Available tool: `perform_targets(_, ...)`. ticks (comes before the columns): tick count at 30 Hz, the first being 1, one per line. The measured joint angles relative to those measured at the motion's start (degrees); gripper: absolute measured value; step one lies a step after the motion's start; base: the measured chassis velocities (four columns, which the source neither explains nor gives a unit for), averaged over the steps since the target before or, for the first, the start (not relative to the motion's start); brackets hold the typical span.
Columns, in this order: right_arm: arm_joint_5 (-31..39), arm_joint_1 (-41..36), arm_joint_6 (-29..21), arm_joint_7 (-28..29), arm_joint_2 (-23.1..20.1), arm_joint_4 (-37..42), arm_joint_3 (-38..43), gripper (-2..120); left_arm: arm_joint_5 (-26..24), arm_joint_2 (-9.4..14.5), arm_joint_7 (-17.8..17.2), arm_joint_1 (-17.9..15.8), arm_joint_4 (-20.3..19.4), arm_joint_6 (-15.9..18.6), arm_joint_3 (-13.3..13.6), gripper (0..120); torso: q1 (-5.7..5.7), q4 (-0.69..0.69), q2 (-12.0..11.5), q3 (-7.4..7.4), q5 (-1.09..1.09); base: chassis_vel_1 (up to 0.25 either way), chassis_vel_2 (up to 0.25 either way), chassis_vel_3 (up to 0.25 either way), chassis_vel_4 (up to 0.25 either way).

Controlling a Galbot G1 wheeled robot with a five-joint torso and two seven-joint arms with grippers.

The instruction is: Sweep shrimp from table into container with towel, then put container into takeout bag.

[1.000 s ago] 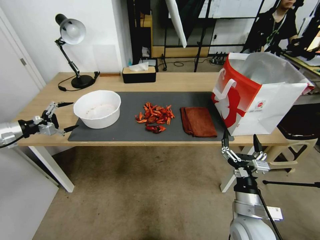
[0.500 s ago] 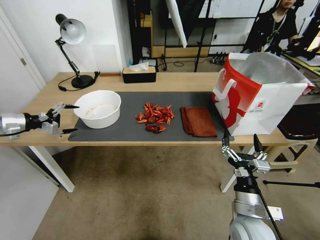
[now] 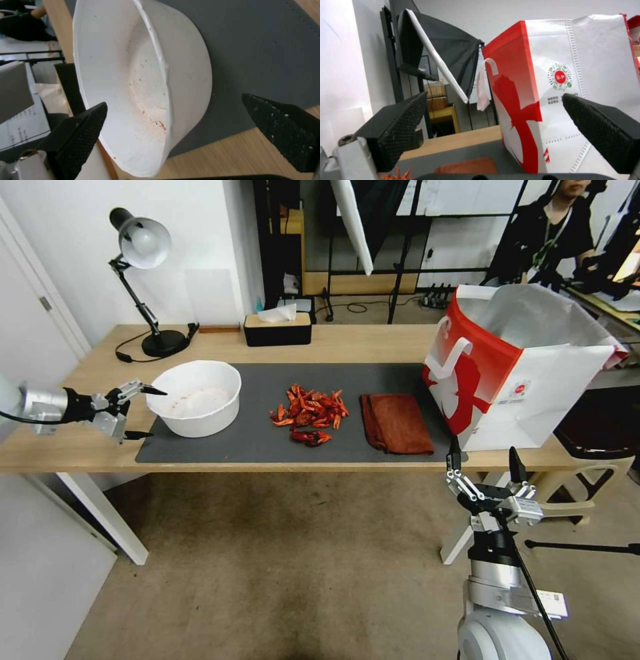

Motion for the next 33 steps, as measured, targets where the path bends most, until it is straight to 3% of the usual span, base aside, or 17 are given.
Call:
perform_targets(5,0.0,0.4,-0.32,0.05,0.15,-0.15,-0.16,100,0.09,-0.85,2.87,-4.03,0.01,0.0,2.37,100,0.0,-0.02,0.0,0.0,0.0,0.0,0.0,0.0,0.0)
perform_targets(9,0.0,0.51,-0.42,0.19,0.27,-0.28,-0.09,100,0.3,-3.08,6.84,-8.92,1.03,0.01,5.66,100,0.01,-0.04,0.0,0.01,0.0,0.0,0.0,0.0,0.0)
perform_targets(14,0.22,0.23,-0.42,0.25,0.23,-0.23,0.2,100,0.45,-4.45,10.76,-10.7,1.49,0.02,7.47,99,0.01,-0.02,0.0,0.01,0.0,0.0,0.0,0.0,0.0)
perform_targets(18,0.47,0.06,-0.38,0.27,0.24,0.07,0.4,100,0.52,-6.2,16.73,-12.2,2.28,0.04,8.02,97,0.01,-0.02,0.0,0.01,-0.01,0.0,0.0,0.0,0.0)
perform_targets(33,0.48,0.54,-0.41,0.37,0.61,0.06,0.2,100,1.78,-9.1,19.83,-15.78,5.7,0.05,12.35,90,0.0,-0.02,0.0,0.0,0.0,0.0,0.0,0.0,0.0)
